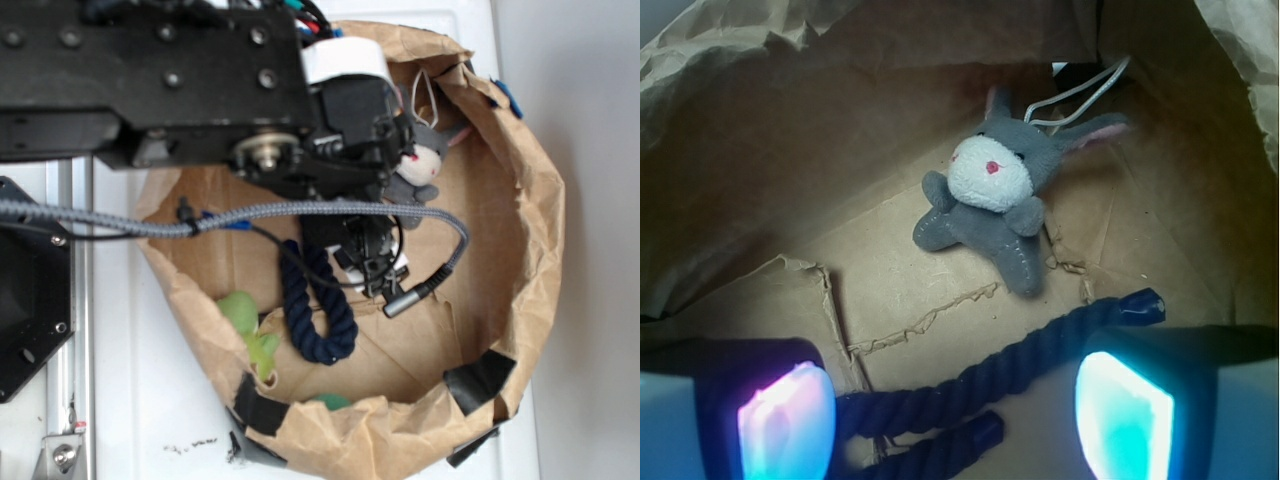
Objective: Grab the gray animal.
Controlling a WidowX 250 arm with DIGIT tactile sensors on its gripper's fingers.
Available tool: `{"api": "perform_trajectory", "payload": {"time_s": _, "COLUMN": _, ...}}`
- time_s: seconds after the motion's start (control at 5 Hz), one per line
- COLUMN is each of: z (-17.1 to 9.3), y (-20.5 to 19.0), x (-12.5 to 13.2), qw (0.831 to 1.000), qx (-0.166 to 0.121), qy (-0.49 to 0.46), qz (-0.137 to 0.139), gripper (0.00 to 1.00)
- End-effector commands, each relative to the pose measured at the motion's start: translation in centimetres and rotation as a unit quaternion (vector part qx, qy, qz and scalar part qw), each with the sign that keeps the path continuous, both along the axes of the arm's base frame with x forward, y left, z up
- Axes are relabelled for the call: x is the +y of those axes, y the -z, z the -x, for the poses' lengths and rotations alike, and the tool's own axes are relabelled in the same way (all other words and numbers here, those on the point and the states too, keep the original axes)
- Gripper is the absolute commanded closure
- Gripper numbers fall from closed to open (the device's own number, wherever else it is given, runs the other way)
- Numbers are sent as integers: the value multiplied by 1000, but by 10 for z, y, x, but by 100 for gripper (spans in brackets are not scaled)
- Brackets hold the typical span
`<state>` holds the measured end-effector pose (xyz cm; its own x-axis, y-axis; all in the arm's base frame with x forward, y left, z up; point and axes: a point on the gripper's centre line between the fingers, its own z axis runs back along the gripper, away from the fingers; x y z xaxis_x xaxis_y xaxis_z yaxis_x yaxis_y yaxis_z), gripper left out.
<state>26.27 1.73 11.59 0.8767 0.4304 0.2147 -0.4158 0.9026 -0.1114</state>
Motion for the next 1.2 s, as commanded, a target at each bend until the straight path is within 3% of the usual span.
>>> {"api": "perform_trajectory", "payload": {"time_s": 0.0, "z": -26, "y": 6, "x": 11, "qw": 997, "qx": -62, "qy": -24, "qz": -29, "gripper": 0}}
{"api": "perform_trajectory", "payload": {"time_s": 0.2, "z": -50, "y": 19, "x": 13, "qw": 997, "qx": -73, "qy": -18, "qz": -20, "gripper": 0}}
{"api": "perform_trajectory", "payload": {"time_s": 0.4, "z": -63, "y": 34, "x": 18, "qw": 997, "qx": -66, "qy": -27, "qz": -30, "gripper": 0}}
{"api": "perform_trajectory", "payload": {"time_s": 0.8, "z": -73, "y": 50, "x": 30, "qw": 996, "qx": -53, "qy": -41, "qz": -53, "gripper": 0}}
{"api": "perform_trajectory", "payload": {"time_s": 1.0, "z": -72, "y": 52, "x": 38, "qw": 993, "qx": -61, "qy": -74, "qz": -74, "gripper": 0}}
